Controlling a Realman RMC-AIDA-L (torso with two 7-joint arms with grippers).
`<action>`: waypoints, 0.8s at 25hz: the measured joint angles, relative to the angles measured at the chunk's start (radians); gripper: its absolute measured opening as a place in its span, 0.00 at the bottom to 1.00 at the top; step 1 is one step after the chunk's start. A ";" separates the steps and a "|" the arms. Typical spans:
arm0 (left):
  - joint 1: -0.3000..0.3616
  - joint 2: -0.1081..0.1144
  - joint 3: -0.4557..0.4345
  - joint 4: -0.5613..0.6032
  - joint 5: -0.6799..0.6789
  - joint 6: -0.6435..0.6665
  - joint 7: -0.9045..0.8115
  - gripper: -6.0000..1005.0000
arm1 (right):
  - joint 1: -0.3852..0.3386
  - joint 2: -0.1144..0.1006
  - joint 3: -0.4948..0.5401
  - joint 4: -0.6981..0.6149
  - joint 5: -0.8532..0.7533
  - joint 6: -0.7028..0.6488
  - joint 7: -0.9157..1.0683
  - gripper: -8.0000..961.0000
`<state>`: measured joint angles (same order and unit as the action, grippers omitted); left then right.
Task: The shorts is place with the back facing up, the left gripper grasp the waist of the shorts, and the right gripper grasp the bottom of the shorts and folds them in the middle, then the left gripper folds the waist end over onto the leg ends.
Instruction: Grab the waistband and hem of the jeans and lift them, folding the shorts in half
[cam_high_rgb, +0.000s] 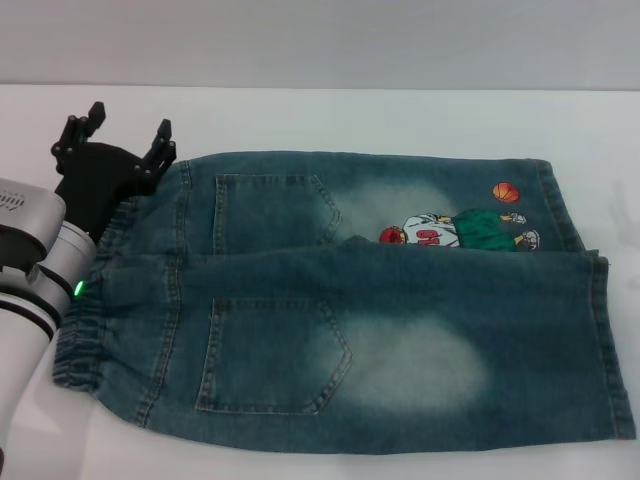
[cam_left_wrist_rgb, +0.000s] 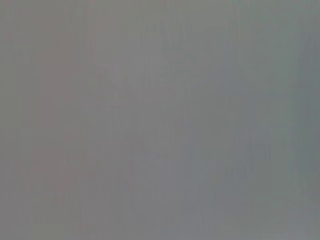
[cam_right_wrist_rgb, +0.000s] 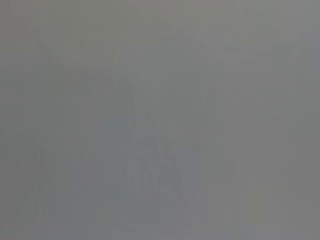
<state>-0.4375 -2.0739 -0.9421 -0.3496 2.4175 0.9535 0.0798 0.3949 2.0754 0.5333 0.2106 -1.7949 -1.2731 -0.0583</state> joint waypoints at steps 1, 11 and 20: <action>0.000 0.000 0.000 0.000 0.000 0.000 0.000 0.81 | 0.000 0.000 0.002 0.000 0.000 -0.001 0.001 0.73; 0.005 0.003 -0.012 -0.006 0.000 -0.008 0.000 0.80 | -0.013 -0.006 0.010 0.051 0.002 0.000 0.003 0.73; 0.063 0.025 -0.159 -0.261 0.035 -0.321 0.048 0.80 | -0.042 -0.163 0.169 0.439 0.003 0.403 -0.169 0.73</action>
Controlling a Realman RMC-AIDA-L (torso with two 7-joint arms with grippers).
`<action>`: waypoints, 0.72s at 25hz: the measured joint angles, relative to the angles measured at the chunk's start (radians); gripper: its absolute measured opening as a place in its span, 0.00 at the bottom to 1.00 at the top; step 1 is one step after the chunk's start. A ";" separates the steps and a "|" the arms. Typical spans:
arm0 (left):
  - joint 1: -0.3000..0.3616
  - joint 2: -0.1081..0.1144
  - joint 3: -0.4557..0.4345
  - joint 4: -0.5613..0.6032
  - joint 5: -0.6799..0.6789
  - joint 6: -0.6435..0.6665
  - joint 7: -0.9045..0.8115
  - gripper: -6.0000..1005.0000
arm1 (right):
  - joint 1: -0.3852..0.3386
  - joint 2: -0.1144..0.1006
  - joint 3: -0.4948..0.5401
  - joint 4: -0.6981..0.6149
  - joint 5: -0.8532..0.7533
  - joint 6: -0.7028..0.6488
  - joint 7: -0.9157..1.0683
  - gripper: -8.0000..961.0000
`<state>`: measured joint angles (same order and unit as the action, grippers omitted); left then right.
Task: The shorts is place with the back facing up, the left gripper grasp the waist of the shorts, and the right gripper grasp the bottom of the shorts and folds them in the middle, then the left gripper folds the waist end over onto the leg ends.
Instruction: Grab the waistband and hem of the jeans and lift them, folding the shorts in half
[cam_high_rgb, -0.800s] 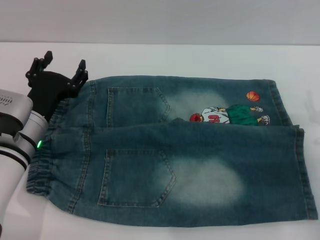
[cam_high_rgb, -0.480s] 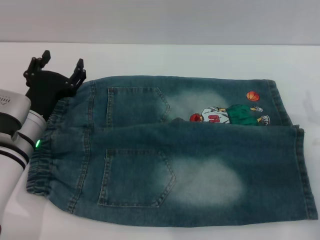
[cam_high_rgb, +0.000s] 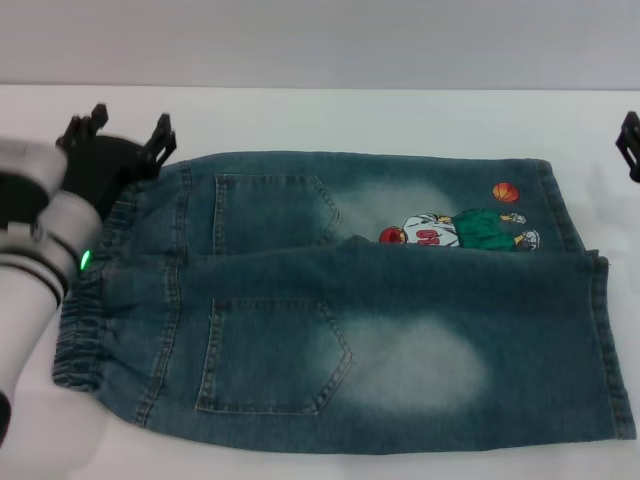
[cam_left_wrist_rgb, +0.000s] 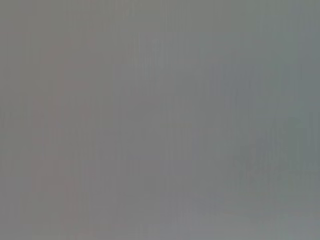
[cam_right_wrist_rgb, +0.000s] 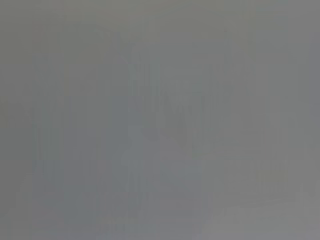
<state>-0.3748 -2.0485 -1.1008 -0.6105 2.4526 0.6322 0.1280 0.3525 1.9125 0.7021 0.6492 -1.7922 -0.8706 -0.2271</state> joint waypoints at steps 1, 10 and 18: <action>0.016 0.002 -0.030 -0.057 0.014 -0.057 0.022 0.80 | -0.041 -0.020 0.080 0.117 0.000 0.091 -0.092 0.73; 0.114 -0.007 -0.354 -0.592 0.121 -0.851 0.129 0.80 | -0.361 0.147 0.895 0.830 -0.136 1.065 -0.679 0.72; 0.104 -0.008 -0.447 -0.721 0.115 -1.159 0.128 0.79 | -0.261 0.128 1.068 0.954 -0.534 1.596 -0.232 0.72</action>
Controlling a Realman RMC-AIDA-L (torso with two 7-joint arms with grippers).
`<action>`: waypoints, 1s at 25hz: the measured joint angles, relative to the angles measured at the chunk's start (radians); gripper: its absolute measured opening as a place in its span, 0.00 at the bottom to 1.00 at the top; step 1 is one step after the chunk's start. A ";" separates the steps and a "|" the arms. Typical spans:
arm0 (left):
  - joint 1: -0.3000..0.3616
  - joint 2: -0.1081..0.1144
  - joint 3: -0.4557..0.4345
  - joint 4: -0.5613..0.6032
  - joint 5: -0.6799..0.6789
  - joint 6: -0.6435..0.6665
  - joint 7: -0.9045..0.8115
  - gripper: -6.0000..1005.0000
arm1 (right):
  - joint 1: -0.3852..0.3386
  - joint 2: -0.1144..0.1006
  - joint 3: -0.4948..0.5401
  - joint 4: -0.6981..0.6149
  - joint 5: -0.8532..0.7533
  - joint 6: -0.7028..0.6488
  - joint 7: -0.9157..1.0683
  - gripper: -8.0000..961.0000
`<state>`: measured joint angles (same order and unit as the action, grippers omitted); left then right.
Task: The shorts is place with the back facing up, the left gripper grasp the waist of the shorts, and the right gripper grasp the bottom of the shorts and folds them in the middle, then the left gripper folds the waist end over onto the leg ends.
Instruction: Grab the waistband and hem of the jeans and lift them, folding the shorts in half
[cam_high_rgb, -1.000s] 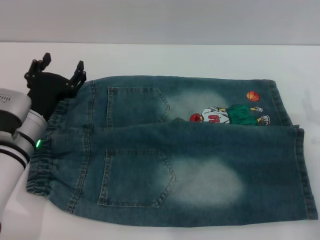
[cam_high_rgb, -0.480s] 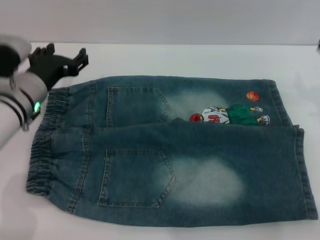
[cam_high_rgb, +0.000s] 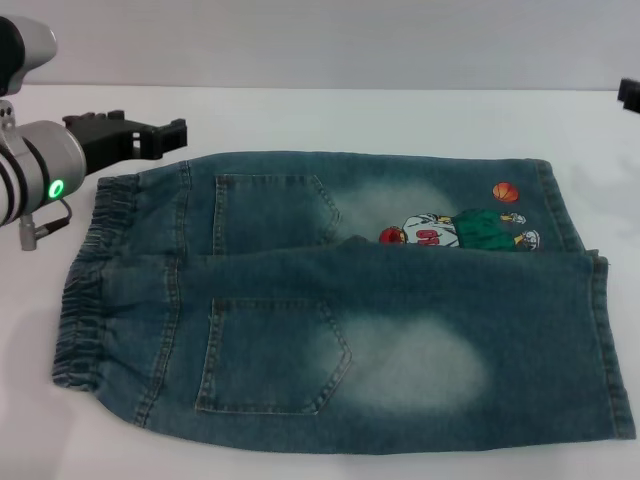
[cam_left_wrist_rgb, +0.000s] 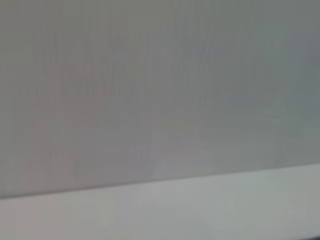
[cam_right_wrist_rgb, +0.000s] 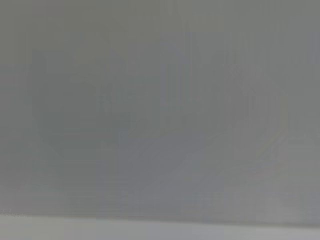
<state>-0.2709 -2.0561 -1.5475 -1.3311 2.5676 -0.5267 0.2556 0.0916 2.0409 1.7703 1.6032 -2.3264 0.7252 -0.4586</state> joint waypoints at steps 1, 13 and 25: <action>-0.002 0.000 -0.008 -0.006 0.000 -0.022 -0.001 0.79 | 0.007 0.000 0.015 0.001 -0.003 0.041 0.012 0.72; -0.030 -0.002 -0.090 -0.128 0.086 -0.375 -0.059 0.79 | 0.012 0.018 0.091 0.235 -0.150 0.466 0.164 0.72; 0.008 -0.001 -0.108 -0.341 0.209 -0.750 -0.132 0.79 | -0.038 0.029 0.135 0.350 -0.192 0.609 0.209 0.72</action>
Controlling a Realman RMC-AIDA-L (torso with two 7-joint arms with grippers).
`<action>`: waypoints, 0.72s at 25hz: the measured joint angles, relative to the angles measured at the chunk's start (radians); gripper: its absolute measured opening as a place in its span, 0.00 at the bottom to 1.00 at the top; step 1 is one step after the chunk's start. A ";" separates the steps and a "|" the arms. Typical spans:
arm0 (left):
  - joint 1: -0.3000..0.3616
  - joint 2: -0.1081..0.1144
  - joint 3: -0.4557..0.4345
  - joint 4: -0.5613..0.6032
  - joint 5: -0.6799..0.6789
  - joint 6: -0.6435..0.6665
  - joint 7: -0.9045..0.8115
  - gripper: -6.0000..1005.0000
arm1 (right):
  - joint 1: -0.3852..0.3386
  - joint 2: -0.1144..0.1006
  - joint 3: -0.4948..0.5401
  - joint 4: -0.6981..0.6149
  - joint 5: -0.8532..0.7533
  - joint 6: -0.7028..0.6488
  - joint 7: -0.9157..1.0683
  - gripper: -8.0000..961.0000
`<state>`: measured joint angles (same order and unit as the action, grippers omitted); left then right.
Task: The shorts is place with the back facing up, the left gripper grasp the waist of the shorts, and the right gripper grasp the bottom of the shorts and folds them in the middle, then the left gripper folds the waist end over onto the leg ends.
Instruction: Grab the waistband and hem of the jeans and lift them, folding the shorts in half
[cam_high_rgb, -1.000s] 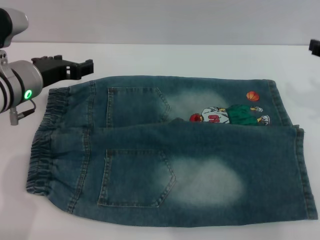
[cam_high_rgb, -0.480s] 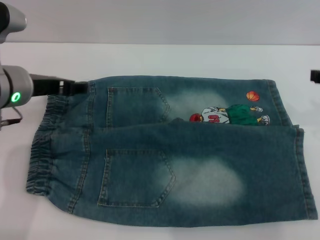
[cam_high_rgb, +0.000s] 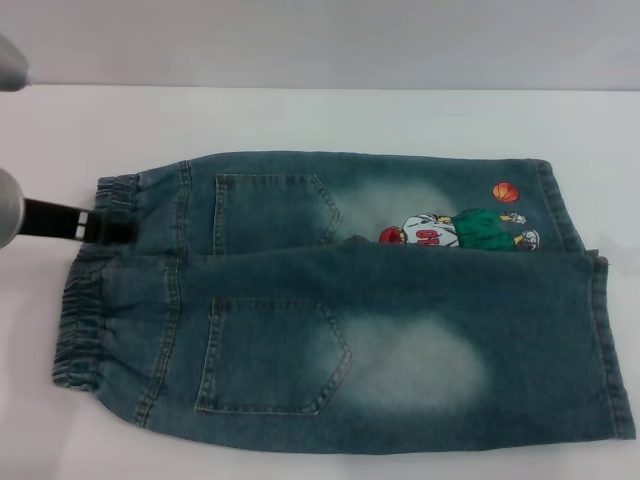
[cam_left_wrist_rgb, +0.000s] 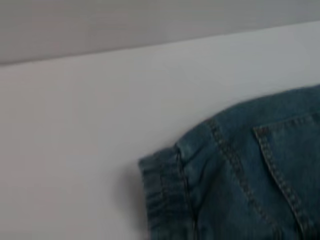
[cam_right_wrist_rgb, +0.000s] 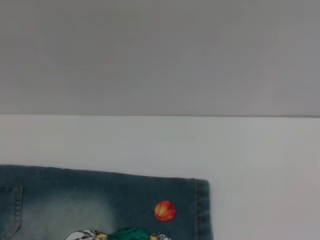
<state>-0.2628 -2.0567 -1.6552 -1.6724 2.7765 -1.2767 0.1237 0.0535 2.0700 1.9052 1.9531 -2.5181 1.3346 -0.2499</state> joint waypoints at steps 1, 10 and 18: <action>0.000 0.000 -0.005 -0.004 0.000 -0.021 -0.005 0.79 | 0.000 0.000 0.006 0.004 0.000 0.005 0.000 0.72; 0.009 0.000 -0.005 -0.018 0.046 -0.172 -0.072 0.79 | -0.013 0.003 0.021 0.011 -0.001 0.012 0.000 0.72; 0.006 -0.002 0.013 -0.028 0.064 -0.279 -0.128 0.78 | -0.014 0.002 0.032 0.008 -0.002 0.006 -0.004 0.72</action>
<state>-0.2571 -2.0584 -1.6424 -1.7006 2.8407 -1.5560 -0.0042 0.0398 2.0716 1.9369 1.9608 -2.5199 1.3411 -0.2538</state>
